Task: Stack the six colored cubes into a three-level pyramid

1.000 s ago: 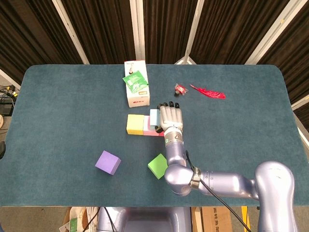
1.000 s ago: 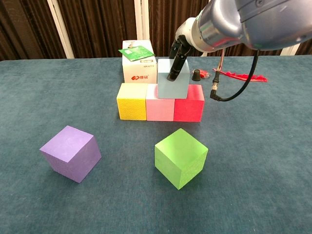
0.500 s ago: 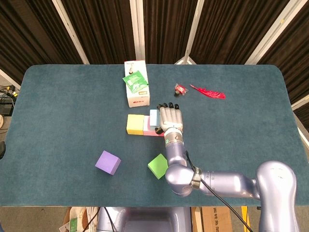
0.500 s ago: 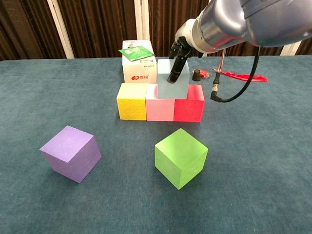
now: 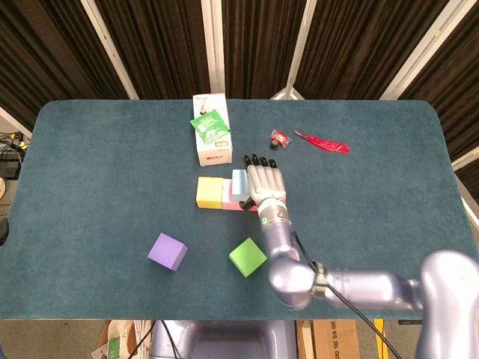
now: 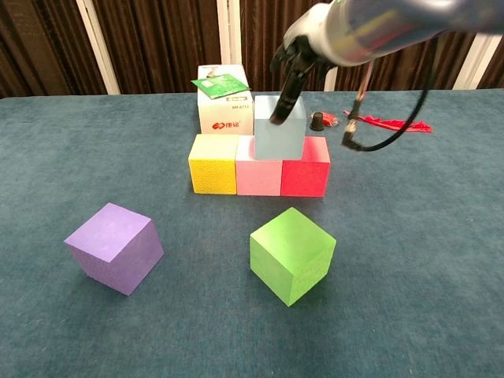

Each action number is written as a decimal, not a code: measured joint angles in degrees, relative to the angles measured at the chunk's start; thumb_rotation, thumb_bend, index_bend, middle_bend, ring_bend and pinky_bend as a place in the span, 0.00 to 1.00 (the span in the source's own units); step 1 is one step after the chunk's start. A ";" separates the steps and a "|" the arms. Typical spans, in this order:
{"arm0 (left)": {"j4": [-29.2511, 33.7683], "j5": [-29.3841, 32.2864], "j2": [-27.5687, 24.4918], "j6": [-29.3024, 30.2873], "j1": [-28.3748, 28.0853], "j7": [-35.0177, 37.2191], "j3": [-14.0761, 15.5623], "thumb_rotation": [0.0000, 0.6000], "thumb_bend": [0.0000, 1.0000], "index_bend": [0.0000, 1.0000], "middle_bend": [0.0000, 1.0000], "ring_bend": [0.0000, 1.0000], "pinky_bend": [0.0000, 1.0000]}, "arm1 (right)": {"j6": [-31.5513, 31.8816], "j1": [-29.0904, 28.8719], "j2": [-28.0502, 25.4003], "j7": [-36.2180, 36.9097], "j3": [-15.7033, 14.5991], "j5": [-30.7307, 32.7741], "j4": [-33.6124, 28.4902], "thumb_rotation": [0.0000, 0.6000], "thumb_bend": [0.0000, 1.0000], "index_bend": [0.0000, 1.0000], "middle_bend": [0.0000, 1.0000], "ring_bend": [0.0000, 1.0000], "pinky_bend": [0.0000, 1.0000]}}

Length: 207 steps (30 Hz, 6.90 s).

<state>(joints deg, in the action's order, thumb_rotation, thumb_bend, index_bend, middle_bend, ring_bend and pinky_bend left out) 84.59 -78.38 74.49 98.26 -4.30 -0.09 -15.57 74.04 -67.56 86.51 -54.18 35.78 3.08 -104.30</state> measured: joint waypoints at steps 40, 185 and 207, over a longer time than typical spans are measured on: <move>14.21 -7.45 -10.50 -27.61 -11.02 2.35 9.86 1.00 0.26 0.14 0.04 0.00 0.00 | 11.51 62.05 -23.17 51.27 -30.58 -86.25 9.92 1.00 0.26 0.00 0.05 0.00 0.00; 23.78 49.27 -11.22 -49.27 -54.47 -30.89 0.48 1.00 0.41 0.36 0.33 0.00 0.00 | 10.24 63.38 -17.49 41.97 -25.88 -74.13 11.17 1.00 0.24 0.00 0.04 0.00 0.00; 9.76 62.72 -0.42 -48.26 -66.68 -36.11 3.34 1.00 0.41 0.36 0.33 0.00 0.00 | 14.81 63.53 -17.58 44.63 -27.93 -83.89 15.07 1.00 0.24 0.00 0.04 0.00 0.00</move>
<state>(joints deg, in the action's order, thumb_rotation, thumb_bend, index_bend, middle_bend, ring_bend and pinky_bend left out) 94.35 -15.67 74.07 50.00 -70.97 -36.19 -12.22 88.85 -4.03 68.93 -9.56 7.84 -80.80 -89.22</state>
